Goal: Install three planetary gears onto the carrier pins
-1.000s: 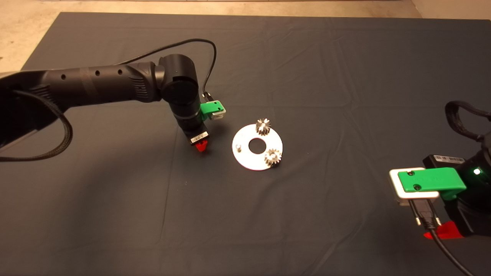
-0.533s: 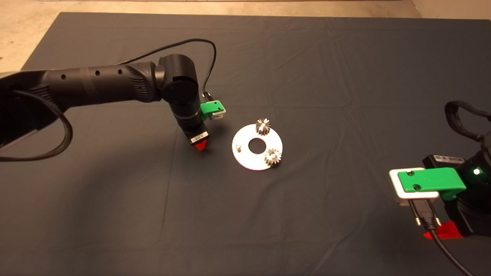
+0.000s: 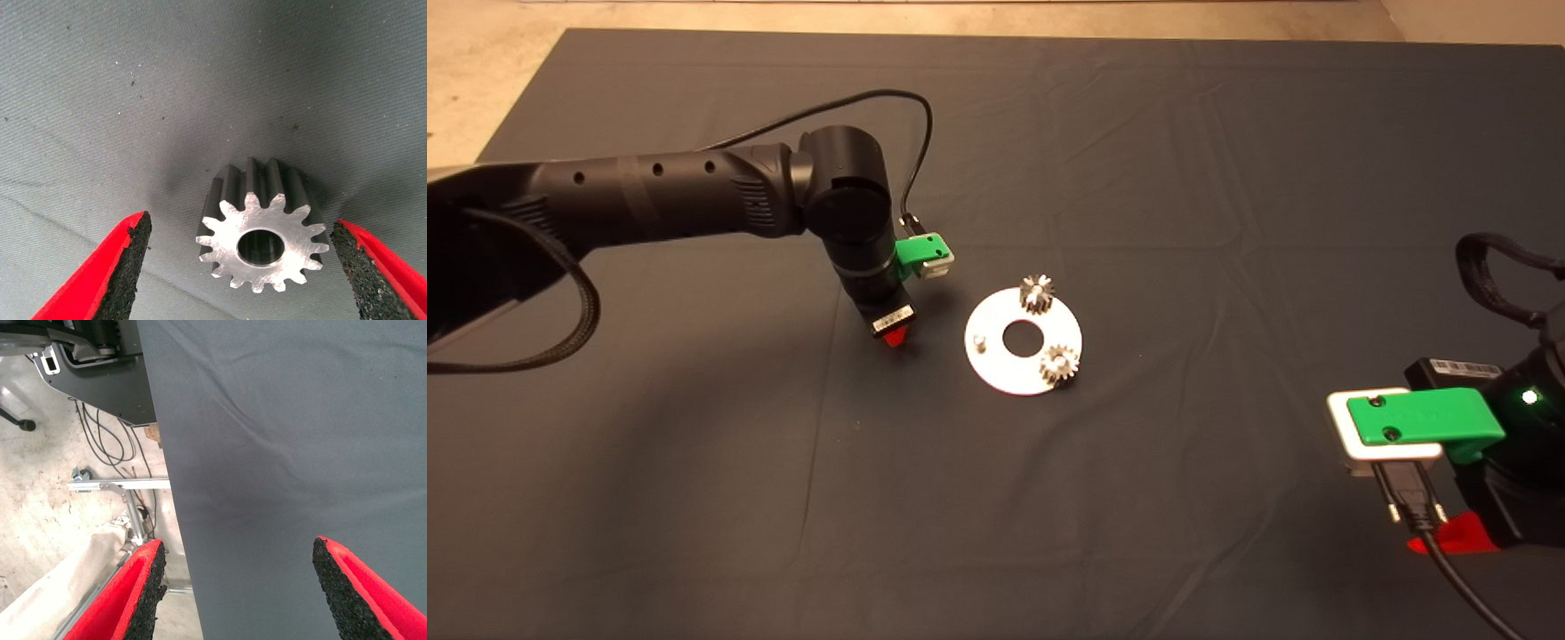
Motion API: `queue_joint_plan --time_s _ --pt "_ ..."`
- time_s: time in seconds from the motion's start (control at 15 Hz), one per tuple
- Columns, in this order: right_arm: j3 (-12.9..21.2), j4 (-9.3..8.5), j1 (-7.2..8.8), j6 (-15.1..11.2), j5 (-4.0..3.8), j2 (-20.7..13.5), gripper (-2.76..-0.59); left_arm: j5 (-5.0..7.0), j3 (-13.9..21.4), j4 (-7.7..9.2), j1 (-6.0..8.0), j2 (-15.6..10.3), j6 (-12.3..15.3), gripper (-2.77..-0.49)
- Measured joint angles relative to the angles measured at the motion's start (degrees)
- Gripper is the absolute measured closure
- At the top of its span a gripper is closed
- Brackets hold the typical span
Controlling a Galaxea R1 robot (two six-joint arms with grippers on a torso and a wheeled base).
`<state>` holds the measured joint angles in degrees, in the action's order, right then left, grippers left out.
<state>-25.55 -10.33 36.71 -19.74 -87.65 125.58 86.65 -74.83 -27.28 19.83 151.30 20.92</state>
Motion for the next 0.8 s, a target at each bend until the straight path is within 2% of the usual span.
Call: queue_joint_plan --time_s 0.2,0.4,0.67,0.8 --pt "0.0 0.0 0.0 0.0 0.0 0.0 -1.63 0.0 0.0 0.0 0.0 0.0 0.0 -1.8" --pt "0.0 0.0 0.0 0.0 0.0 0.0 -1.63 0.0 0.0 0.0 0.0 0.0 0.0 -1.78" --pt "0.0 0.0 0.0 0.0 0.0 0.0 -1.63 0.0 0.0 0.0 0.0 0.0 0.0 -1.51" --pt "0.0 0.0 0.0 0.0 0.0 0.0 -1.63 0.01 0.0 0.0 0.0 0.0 0.0 -1.51"
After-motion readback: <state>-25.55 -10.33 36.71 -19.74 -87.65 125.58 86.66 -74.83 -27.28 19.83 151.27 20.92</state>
